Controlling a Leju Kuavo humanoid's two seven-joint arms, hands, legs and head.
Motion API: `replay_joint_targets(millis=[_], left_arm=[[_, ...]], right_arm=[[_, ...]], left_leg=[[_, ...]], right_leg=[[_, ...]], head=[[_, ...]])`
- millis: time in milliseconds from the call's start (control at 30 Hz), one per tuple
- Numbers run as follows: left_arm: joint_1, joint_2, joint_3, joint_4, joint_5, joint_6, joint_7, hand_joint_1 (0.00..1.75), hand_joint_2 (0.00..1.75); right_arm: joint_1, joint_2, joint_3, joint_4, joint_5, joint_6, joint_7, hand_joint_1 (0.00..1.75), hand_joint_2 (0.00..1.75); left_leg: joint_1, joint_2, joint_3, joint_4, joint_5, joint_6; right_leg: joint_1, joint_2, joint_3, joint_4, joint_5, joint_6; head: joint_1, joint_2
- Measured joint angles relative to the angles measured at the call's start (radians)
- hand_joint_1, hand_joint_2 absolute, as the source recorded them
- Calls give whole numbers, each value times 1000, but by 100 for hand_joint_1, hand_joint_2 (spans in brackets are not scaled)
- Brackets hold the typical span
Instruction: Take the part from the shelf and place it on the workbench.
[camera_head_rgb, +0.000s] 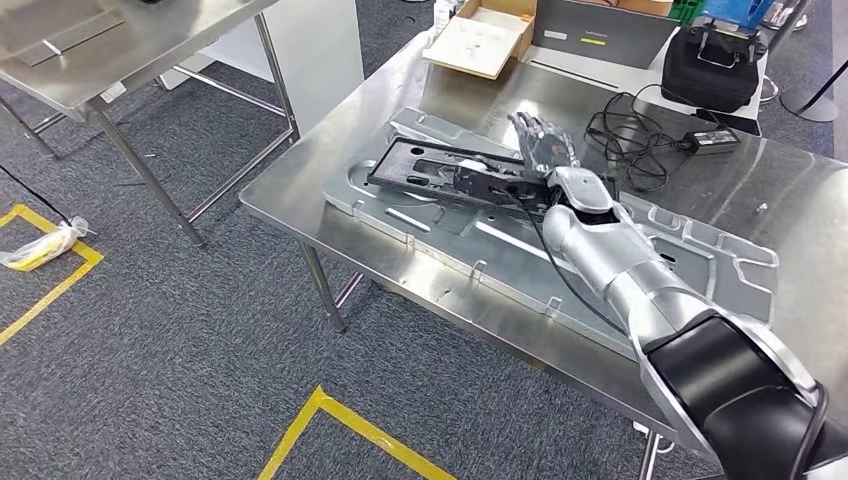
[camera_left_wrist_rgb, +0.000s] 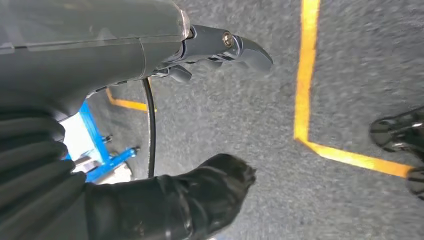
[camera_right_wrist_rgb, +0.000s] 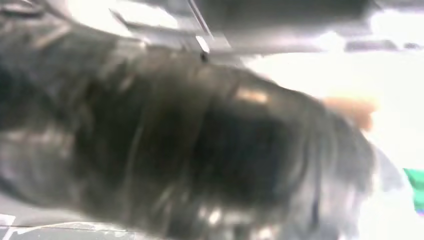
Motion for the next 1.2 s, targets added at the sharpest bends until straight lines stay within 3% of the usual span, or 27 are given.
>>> replay_joint_targets(millis=[300, 533, 800, 933, 1200], left_arm=[[15, 14, 27, 0, -21, -15, -11, 0, 0], [17, 21, 34, 0, -24, -6, -21, 0, 0], [12, 23, 10, 0, -24, 2, -37, 0, 0], [16, 23, 5, 0, -24, 2, -42, 0, 0], [21, 27, 2, 0, -24, -2, -53, 0, 0]], right_arm=[[18, -40, -4, -357, 3, 4, -15, 0, 0], [41, -57, 8, -473, -46, 13, -41, 0, 0], [137, -64, 68, -703, -111, 41, -92, 0, 0], [180, -84, 105, -824, -88, 1, -124, 0, 175], [234, -123, 223, -1080, -60, -20, -116, 0, 175]], left_leg=[[-1, 0, -1, 0, -1, 0], [-1, 0, -1, 0, -1, 0], [0, 1, -1, 1, -1, 0], [-2, 0, -2, 2, -2, 1], [-6, -1, -7, 9, -6, 11]], right_leg=[[0, 0, 0, -1, 0, 0], [0, 0, 0, -1, 0, 0], [-1, 1, 0, -1, 0, 1], [-3, 0, 0, -1, 1, 1], [-8, -2, 0, -2, 3, 12]], head=[[0, 0], [0, 0], [0, 0], [0, 0], [0, 0]])
